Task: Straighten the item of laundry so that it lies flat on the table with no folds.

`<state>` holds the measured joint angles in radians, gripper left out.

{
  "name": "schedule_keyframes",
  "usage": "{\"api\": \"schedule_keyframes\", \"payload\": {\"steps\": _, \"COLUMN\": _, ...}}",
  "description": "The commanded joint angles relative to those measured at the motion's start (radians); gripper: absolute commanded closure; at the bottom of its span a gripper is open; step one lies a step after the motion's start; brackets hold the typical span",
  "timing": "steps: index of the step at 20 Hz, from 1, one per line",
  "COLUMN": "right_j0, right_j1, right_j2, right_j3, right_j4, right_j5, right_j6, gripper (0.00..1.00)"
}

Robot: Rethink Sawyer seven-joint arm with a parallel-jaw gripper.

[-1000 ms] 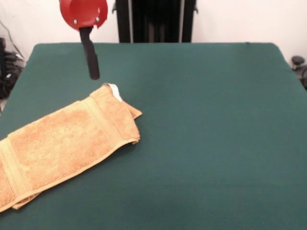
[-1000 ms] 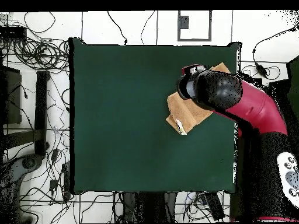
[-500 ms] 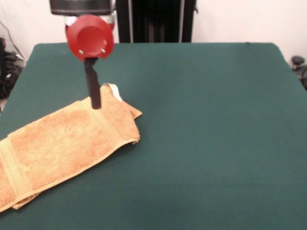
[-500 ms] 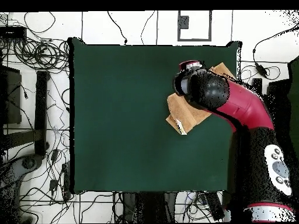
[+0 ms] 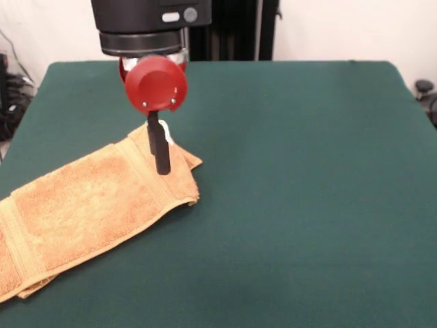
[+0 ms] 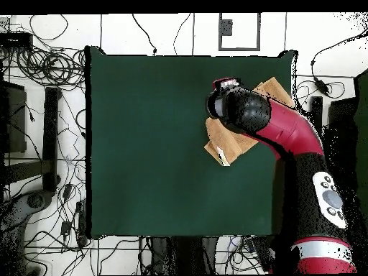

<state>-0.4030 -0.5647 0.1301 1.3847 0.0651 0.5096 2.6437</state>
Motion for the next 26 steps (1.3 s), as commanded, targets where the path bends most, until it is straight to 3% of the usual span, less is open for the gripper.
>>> {"api": "schedule_keyframes", "payload": {"steps": 1, "right_j0": 0.009, "right_j1": 0.084, "right_j2": 0.14, "right_j3": 0.117, "right_j4": 0.052, "right_j5": -0.012, "right_j6": 0.029, "gripper": 0.0}}
{"api": "schedule_keyframes", "payload": {"steps": 6, "right_j0": 0.011, "right_j1": 0.113, "right_j2": 0.138, "right_j3": 0.103, "right_j4": 0.047, "right_j5": -0.053, "right_j6": 0.047, "gripper": 0.0}}
{"api": "schedule_keyframes", "payload": {"steps": 14, "right_j0": 0.041, "right_j1": 0.148, "right_j2": 0.088, "right_j3": 0.073, "right_j4": 0.061, "right_j5": 0.016, "right_j6": 0.088, "gripper": 0.0}}
{"api": "schedule_keyframes", "payload": {"steps": 26, "right_j0": 0.118, "right_j1": 0.18, "right_j2": -0.062, "right_j3": -0.057, "right_j4": 0.034, "right_j5": 0.216, "right_j6": 0.13, "gripper": 0.0}}
